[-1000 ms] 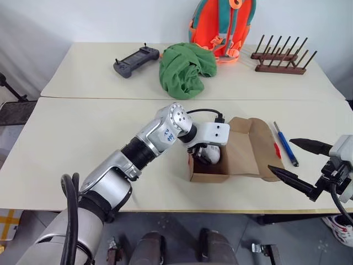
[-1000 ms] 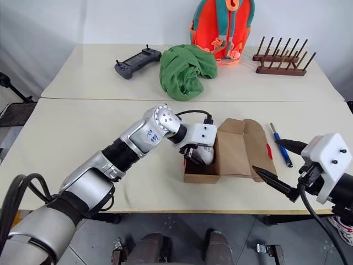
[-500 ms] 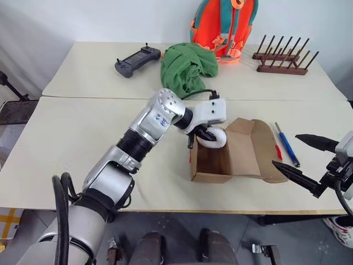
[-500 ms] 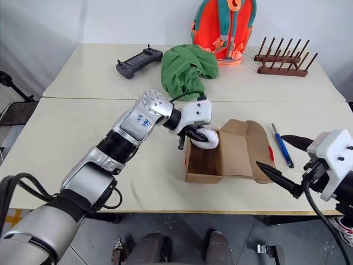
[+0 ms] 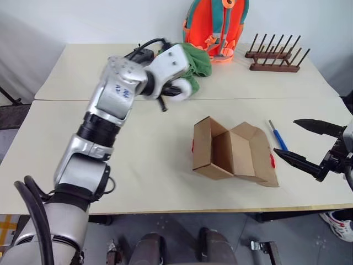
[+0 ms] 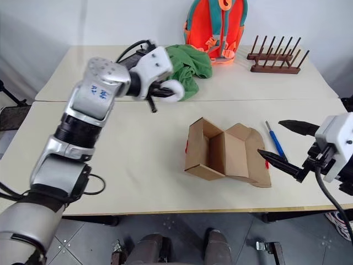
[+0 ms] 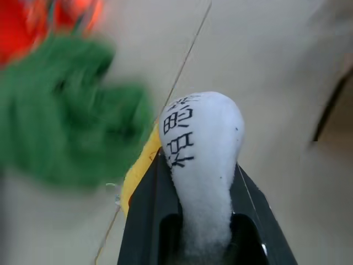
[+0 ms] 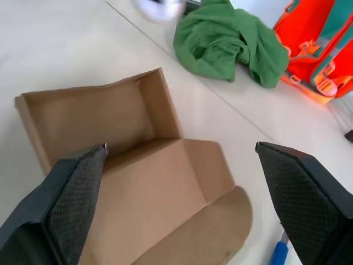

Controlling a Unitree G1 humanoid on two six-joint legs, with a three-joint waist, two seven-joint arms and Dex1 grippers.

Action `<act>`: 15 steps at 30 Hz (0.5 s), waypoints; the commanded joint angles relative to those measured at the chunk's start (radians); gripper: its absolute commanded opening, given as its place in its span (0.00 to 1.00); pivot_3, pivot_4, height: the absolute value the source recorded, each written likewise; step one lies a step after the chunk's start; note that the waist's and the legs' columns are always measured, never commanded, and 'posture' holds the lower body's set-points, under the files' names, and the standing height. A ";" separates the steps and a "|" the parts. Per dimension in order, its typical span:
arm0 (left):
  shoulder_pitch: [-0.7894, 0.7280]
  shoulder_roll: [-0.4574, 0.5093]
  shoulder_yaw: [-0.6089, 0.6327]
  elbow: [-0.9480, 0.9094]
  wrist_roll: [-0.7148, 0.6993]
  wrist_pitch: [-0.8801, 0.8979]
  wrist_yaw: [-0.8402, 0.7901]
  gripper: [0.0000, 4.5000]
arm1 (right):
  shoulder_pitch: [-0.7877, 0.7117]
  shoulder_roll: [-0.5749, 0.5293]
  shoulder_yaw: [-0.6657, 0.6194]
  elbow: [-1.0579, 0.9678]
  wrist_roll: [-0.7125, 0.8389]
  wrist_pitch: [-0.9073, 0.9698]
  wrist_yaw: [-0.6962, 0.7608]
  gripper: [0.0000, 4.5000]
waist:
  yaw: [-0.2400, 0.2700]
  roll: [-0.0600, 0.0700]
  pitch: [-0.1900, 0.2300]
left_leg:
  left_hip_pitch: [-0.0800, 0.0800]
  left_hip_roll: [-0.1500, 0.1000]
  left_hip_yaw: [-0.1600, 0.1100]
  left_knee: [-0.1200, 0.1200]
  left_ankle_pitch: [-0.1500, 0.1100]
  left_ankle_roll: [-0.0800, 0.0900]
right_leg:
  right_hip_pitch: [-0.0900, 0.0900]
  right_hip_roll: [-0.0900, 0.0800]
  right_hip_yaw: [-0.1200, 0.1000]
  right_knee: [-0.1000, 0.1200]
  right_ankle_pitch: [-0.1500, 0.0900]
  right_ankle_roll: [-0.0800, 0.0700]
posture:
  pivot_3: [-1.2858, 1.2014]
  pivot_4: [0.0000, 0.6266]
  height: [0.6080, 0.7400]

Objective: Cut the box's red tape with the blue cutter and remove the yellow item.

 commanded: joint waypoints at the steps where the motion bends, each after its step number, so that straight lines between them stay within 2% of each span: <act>1: 0.043 0.069 -0.019 -0.112 0.048 0.087 -0.001 0.06 | -0.046 -0.021 0.038 0.045 -0.016 -0.042 0.040 1.00 | 0.001 -0.001 0.000 | 0.000 0.000 0.000 0.000 0.000 0.000 | 0.000 0.000 0.000 0.000 0.000 0.000 | 0.52 0.24 1.00; 3: 0.093 0.121 -0.024 -0.164 0.063 0.134 -0.006 0.06 | -0.074 -0.025 0.068 0.075 -0.026 -0.054 0.061 1.00 | 0.005 -0.001 0.001 | -0.002 0.000 0.001 0.001 0.000 0.000 | 0.000 0.000 -0.001 0.000 0.000 0.000 | 0.52 0.24 1.00; 8: 0.255 0.218 0.043 -0.376 -0.001 0.334 -0.035 0.43 | -0.184 -0.027 0.181 0.218 -0.066 -0.099 0.143 1.00 | 0.001 -0.001 0.001 | -0.002 0.000 0.000 0.001 0.000 -0.001 | 0.000 0.000 -0.001 0.000 0.000 0.000 | 0.52 0.24 1.00; 15: 0.282 0.256 0.092 -0.483 -0.083 0.423 -0.026 0.90 | -0.254 -0.029 0.237 0.306 -0.100 -0.134 0.205 1.00 | 0.003 -0.002 0.001 | -0.002 0.000 0.000 0.002 0.001 -0.002 | 0.000 0.000 -0.001 0.001 0.000 0.000 | 0.52 0.24 1.00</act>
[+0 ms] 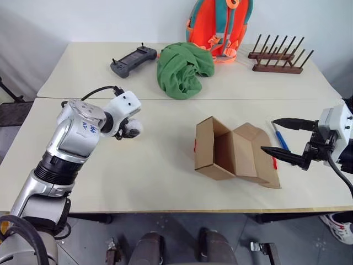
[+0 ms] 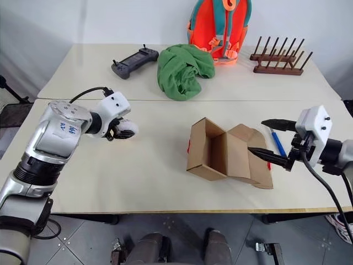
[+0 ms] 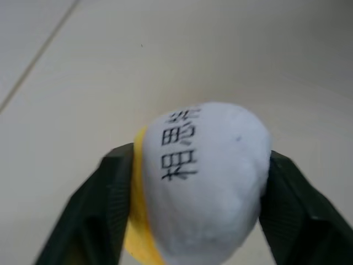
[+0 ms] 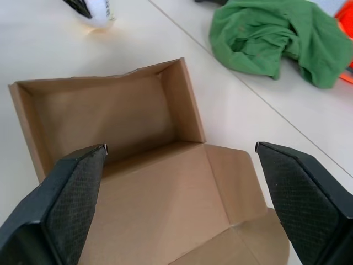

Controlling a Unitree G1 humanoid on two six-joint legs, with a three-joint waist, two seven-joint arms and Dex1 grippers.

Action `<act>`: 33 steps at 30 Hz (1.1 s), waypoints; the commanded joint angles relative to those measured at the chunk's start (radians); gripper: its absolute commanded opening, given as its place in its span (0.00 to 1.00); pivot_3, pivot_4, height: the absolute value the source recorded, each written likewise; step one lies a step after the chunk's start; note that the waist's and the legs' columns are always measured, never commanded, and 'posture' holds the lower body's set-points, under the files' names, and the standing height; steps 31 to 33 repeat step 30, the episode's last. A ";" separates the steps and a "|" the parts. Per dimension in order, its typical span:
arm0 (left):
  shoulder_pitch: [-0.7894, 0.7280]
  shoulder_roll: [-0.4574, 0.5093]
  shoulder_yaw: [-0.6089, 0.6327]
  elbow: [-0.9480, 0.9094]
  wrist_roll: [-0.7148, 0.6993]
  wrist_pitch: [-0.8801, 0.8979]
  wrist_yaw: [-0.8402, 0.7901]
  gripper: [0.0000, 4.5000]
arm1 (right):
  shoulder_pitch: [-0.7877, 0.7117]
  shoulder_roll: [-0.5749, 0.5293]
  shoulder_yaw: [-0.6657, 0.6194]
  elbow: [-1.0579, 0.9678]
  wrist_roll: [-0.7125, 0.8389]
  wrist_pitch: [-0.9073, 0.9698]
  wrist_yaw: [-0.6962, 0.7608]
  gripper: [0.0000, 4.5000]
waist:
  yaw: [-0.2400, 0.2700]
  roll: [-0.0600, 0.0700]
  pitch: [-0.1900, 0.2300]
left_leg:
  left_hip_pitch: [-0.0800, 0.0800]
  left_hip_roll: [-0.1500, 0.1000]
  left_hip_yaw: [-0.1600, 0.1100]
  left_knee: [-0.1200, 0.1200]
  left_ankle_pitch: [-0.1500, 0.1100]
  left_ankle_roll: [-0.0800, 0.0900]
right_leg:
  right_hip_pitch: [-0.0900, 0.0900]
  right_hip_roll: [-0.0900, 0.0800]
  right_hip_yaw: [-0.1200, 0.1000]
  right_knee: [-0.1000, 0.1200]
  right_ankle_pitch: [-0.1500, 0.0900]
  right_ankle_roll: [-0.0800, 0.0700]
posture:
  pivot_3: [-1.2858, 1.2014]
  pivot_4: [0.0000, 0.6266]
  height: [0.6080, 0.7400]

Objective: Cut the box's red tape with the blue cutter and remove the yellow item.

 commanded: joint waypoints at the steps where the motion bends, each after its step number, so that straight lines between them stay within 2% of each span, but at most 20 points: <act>1: 0.008 0.028 0.058 -0.084 -0.054 0.051 -0.004 0.98 | -0.029 -0.021 -0.005 0.028 -0.010 -0.029 0.027 1.00 | -0.002 0.000 0.000 | 0.000 0.000 0.000 0.000 0.000 0.000 | 0.000 0.000 0.000 0.000 0.000 0.000 | 0.52 0.24 1.00; 4: 0.055 0.050 0.094 -0.131 -0.125 0.072 -0.033 1.00 | -0.038 -0.018 -0.003 0.065 -0.025 -0.044 0.037 1.00 | -0.004 0.000 0.000 | 0.001 0.000 0.000 -0.001 0.000 0.000 | 0.000 0.000 0.000 0.000 0.000 0.000 | 0.52 0.24 1.00; 5: 0.083 0.043 0.129 -0.161 -0.193 0.071 -0.079 1.00 | -0.033 -0.019 -0.003 0.081 -0.031 -0.050 0.046 1.00 | -0.004 0.000 0.000 | 0.001 0.000 0.000 -0.001 0.000 0.000 | 0.000 0.000 0.000 0.001 0.000 0.000 | 0.52 0.24 1.00; 8: 0.230 -0.009 0.284 -0.258 -0.404 -0.118 -0.219 1.00 | -0.009 -0.029 -0.010 0.131 -0.049 -0.070 0.078 1.00 | -0.005 0.000 0.000 | 0.002 0.002 0.000 -0.001 0.000 -0.001 | 0.000 0.000 0.000 0.001 0.000 0.000 | 0.52 0.24 1.00; 14: 0.511 -0.110 0.526 -0.267 -0.530 -0.398 -0.189 1.00 | 0.006 -0.068 0.016 0.274 -0.135 -0.172 0.141 1.00 | -0.006 0.002 -0.001 | 0.004 0.002 -0.001 0.000 0.000 -0.001 | 0.001 0.000 0.001 0.001 0.000 0.000 | 0.52 0.24 1.00; 21: 0.803 -0.047 0.526 -0.272 -0.578 -0.432 -0.223 1.00 | -0.013 -0.092 0.059 0.413 -0.217 -0.260 0.186 1.00 | -0.011 0.002 -0.001 | 0.018 0.008 0.000 -0.004 -0.002 -0.001 | 0.014 0.000 0.002 -0.003 -0.001 -0.001 | 0.52 0.24 1.00; 23: 0.908 -0.049 0.529 -0.253 -0.554 -0.558 -0.252 1.00 | -0.008 -0.094 0.065 0.463 -0.241 -0.288 0.180 1.00 | -0.013 0.003 -0.001 | 0.019 0.008 0.000 -0.004 -0.003 -0.002 | 0.015 0.000 0.002 -0.003 -0.001 -0.002 | 0.52 0.24 1.00; 26: 0.945 -0.084 0.547 -0.227 -0.595 -0.590 -0.219 1.00 | -0.023 -0.093 0.071 0.533 -0.263 -0.320 0.181 1.00 | -0.008 0.004 -0.001 | 0.019 0.009 0.002 -0.004 -0.004 -0.001 | 0.015 -0.001 0.001 -0.003 -0.001 -0.003 | 0.52 0.24 1.00; 30: 1.002 -0.132 0.589 -0.179 -0.544 -0.777 -0.165 1.00 | -0.024 -0.076 0.078 0.616 -0.318 -0.368 0.111 1.00 | -0.011 0.005 -0.002 | 0.020 0.010 0.002 -0.004 -0.005 -0.002 | 0.014 0.000 0.002 -0.003 -0.001 -0.003 | 0.52 0.24 1.00; 33: 1.002 -0.132 0.589 -0.179 -0.544 -0.777 -0.165 1.00 | -0.024 -0.076 0.078 0.616 -0.318 -0.368 0.111 1.00 | -0.011 0.005 -0.002 | 0.020 0.010 0.002 -0.004 -0.005 -0.002 | 0.014 0.000 0.002 -0.003 -0.001 -0.003 | 0.52 0.24 1.00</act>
